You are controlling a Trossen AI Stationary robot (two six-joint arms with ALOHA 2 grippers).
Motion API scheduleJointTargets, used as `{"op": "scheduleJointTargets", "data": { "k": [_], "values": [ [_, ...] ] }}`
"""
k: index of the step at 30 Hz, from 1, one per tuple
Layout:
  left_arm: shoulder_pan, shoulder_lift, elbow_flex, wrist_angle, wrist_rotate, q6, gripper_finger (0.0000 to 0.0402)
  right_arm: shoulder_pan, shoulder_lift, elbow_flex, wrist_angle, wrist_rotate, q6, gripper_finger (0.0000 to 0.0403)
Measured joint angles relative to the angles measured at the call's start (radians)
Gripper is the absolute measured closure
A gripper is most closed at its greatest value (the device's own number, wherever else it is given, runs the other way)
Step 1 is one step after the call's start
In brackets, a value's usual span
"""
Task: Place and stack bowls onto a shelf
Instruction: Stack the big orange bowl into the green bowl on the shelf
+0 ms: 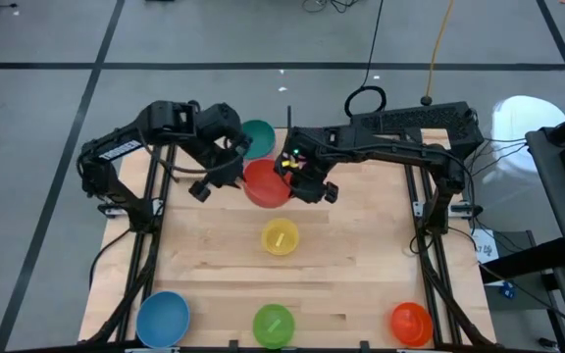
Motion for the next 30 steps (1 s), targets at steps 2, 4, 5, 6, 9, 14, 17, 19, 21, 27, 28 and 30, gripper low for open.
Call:
{"op": "scheduleJointTargets", "data": {
  "k": [2, 4, 5, 6, 9, 14, 17, 19, 21, 27, 28, 30],
  "values": [
    [-0.006, 0.012, 0.000, -0.003, 0.000, 0.018, 0.0305, 0.002, 0.000, -0.006, -0.001, -0.035, -0.001, 0.0403],
    [-0.007, 0.023, 0.000, -0.009, 0.000, 0.039, 0.0305, 0.002, 0.000, -0.008, 0.001, -0.067, -0.004, 0.0403],
    [-0.007, 0.027, 0.000, -0.014, 0.000, 0.045, 0.0305, 0.002, 0.000, -0.008, 0.001, -0.071, -0.004, 0.0403],
    [-0.007, 0.029, 0.000, -0.023, 0.000, 0.046, 0.0305, 0.003, 0.000, -0.008, 0.002, -0.070, -0.004, 0.0403],
    [-0.006, 0.030, -0.024, -0.025, 0.000, 0.048, 0.0305, 0.005, 0.000, -0.009, 0.002, -0.069, -0.005, 0.0403],
    [-0.006, 0.029, -0.078, -0.018, 0.000, 0.062, 0.0305, 0.008, 0.000, -0.010, -0.006, -0.069, -0.028, 0.0403],
    [-0.006, 0.030, -0.103, -0.003, -0.008, 0.079, 0.0305, 0.008, 0.000, -0.010, 0.001, -0.096, -0.036, 0.0403],
    [-0.006, 0.030, -0.106, 0.011, -0.009, 0.079, 0.0305, 0.008, 0.000, -0.010, -0.001, -0.116, -0.038, 0.0403],
    [-0.007, 0.029, -0.106, 0.026, -0.010, 0.079, 0.0305, 0.008, 0.000, -0.010, -0.001, -0.120, -0.038, 0.0403],
    [-0.017, 0.027, -0.117, 0.027, -0.008, 0.061, 0.0305, 0.008, 0.000, -0.010, 0.000, -0.121, -0.042, 0.0403],
    [-0.023, 0.027, -0.126, 0.031, -0.006, 0.051, 0.0305, 0.008, 0.000, -0.010, -0.003, -0.125, -0.046, 0.0403],
    [-0.031, 0.027, -0.152, 0.035, 0.000, 0.034, 0.0305, 0.009, 0.000, -0.010, -0.007, -0.146, -0.053, 0.0403]
  ]
}}
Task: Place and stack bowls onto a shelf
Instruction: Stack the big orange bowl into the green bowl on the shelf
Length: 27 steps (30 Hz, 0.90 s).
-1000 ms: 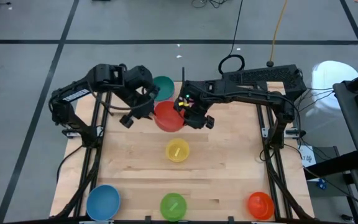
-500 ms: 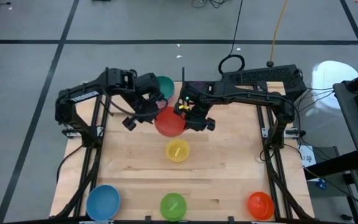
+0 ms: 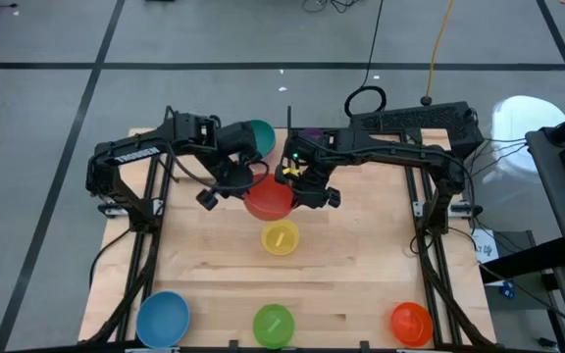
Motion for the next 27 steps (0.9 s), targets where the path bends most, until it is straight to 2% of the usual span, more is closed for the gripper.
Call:
{"op": "scheduleJointTargets", "data": {
  "k": [8, 10, 14, 20, 27],
  "values": [
    [-0.008, 0.000, -0.066, 0.026, -0.004, -0.020, 0.0308, 0.000, 0.001, 0.000, -0.015, -0.022, 0.009, 0.0402],
    [-0.008, 0.000, -0.066, 0.026, -0.004, -0.011, 0.0323, 0.000, 0.001, 0.000, -0.017, -0.022, 0.008, 0.0402],
    [-0.007, 0.001, -0.067, 0.014, 0.013, 0.004, 0.0382, -0.001, 0.001, 0.000, -0.016, -0.022, 0.012, 0.0402],
    [-0.009, 0.001, -0.067, 0.013, 0.019, -0.007, 0.0385, 0.002, 0.001, 0.000, -0.008, -0.022, 0.030, 0.0402],
    [-0.003, 0.001, -0.067, -0.013, 0.028, -0.019, 0.0385, 0.026, 0.000, 0.000, 0.041, 0.012, 0.177, 0.0377]
  ]
}}
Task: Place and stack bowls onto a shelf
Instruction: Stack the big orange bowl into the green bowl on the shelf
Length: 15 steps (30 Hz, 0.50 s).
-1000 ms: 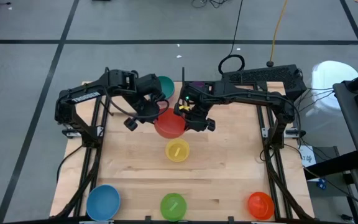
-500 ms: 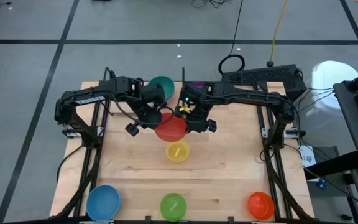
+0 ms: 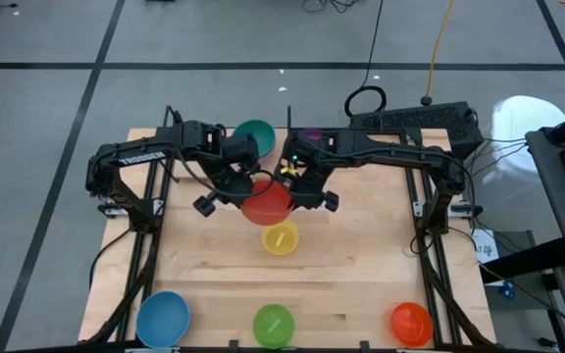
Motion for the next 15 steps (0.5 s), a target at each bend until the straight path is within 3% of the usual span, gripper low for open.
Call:
{"op": "scheduleJointTargets", "data": {
  "k": [4, 9, 15],
  "values": [
    [0.001, 0.000, 0.000, -0.004, 0.000, -0.009, 0.0388, 0.004, 0.000, 0.000, 0.023, 0.072, 0.067, 0.0342],
    [0.001, 0.002, 0.000, 0.000, -0.026, -0.034, 0.0391, -0.001, -0.023, 0.002, 0.042, 0.282, 0.125, 0.0297],
    [0.002, -0.002, 0.000, -0.007, -0.094, -0.040, 0.0391, -0.009, -0.065, 0.002, 0.061, 0.328, 0.152, 0.0273]
  ]
}}
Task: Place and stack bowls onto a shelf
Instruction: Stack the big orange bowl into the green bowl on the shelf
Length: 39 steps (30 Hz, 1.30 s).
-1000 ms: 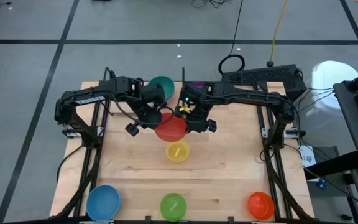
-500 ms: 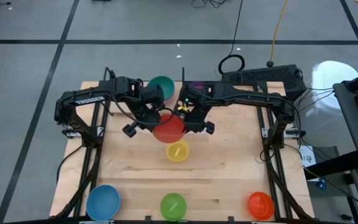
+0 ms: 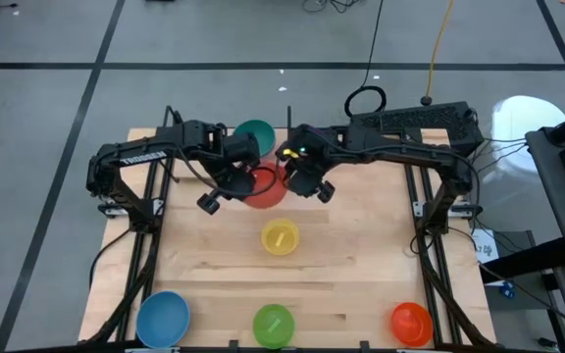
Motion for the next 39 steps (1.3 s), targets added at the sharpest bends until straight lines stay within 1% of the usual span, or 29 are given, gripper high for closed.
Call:
{"op": "scheduleJointTargets", "data": {
  "k": [4, 10, 11, 16, 19, 23, 27, 32, 39],
  "values": [
    [0.007, -0.011, 0.001, -0.004, -0.029, 0.006, 0.0392, -0.003, -0.041, 0.001, 0.008, 0.002, 0.024, 0.0272],
    [0.046, -0.035, 0.002, -0.008, -0.176, 0.002, 0.0392, -0.017, -0.110, 0.001, 0.005, 0.012, 0.080, 0.0271],
    [0.059, -0.037, 0.002, -0.006, -0.190, -0.004, 0.0392, -0.019, -0.122, 0.001, 0.006, 0.035, 0.091, 0.0271],
    [0.142, -0.042, 0.002, 0.018, -0.236, -0.017, 0.0392, -0.021, -0.184, 0.000, 0.004, 0.211, 0.130, 0.0271],
    [0.200, -0.034, 0.002, 0.031, -0.257, -0.023, 0.0392, -0.026, -0.227, 0.000, 0.008, 0.268, 0.151, 0.0271],
    [0.272, -0.031, 0.002, 0.085, -0.258, -0.014, 0.0392, -0.031, -0.274, 0.000, 0.009, 0.271, 0.198, 0.0271],
    [0.333, -0.013, 0.002, 0.130, -0.187, -0.015, 0.0392, -0.031, -0.319, 0.000, 0.009, 0.271, 0.240, 0.0271],
    [0.369, 0.053, 0.002, 0.125, -0.181, 0.002, 0.0392, -0.031, -0.363, -0.001, 0.008, 0.271, 0.250, 0.0271],
    [0.420, 0.154, 0.001, 0.144, -0.180, 0.009, 0.0392, -0.031, -0.402, -0.001, 0.019, 0.271, 0.312, 0.0271]
  ]
}}
